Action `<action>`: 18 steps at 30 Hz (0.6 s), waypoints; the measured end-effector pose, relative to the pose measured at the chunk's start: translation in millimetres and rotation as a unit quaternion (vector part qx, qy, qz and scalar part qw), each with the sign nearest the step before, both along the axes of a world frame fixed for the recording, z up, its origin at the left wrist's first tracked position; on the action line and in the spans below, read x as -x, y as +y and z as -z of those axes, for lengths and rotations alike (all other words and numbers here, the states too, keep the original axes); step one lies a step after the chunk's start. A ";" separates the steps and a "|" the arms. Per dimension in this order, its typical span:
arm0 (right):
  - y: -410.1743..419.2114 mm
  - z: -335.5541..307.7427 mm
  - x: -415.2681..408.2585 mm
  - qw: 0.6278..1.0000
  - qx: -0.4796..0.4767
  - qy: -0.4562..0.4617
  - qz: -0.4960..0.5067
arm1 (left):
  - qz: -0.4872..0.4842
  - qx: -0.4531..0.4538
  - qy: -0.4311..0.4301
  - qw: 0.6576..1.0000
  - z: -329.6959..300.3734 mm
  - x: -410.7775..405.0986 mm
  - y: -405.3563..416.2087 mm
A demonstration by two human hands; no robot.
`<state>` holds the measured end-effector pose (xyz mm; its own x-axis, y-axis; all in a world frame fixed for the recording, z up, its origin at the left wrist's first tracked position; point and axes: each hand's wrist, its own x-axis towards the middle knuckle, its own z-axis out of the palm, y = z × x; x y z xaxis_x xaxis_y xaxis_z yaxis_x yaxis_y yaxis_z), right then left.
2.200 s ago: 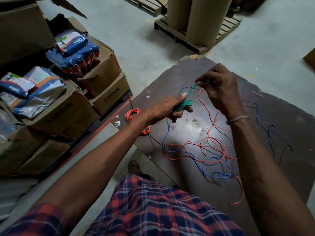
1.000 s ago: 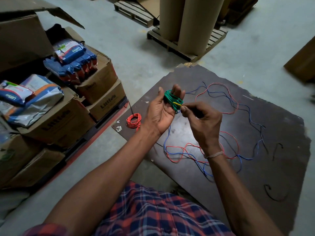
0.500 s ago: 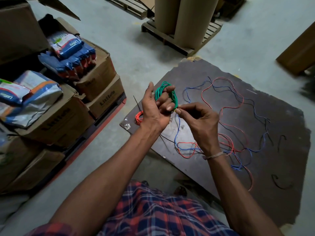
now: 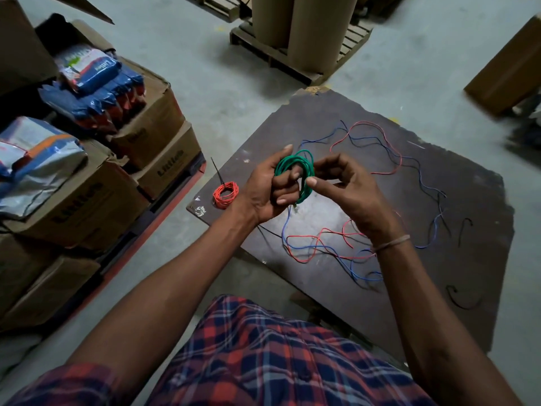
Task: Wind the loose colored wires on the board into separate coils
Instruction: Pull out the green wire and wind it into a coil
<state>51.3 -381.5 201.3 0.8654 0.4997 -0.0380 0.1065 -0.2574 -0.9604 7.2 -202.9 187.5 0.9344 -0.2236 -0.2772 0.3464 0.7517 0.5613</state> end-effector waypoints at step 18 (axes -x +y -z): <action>-156.7 35.1 -54.3 0.993 -0.087 0.049 0.070 | 0.146 -0.146 0.081 0.975 8.1 -94.0 -144.7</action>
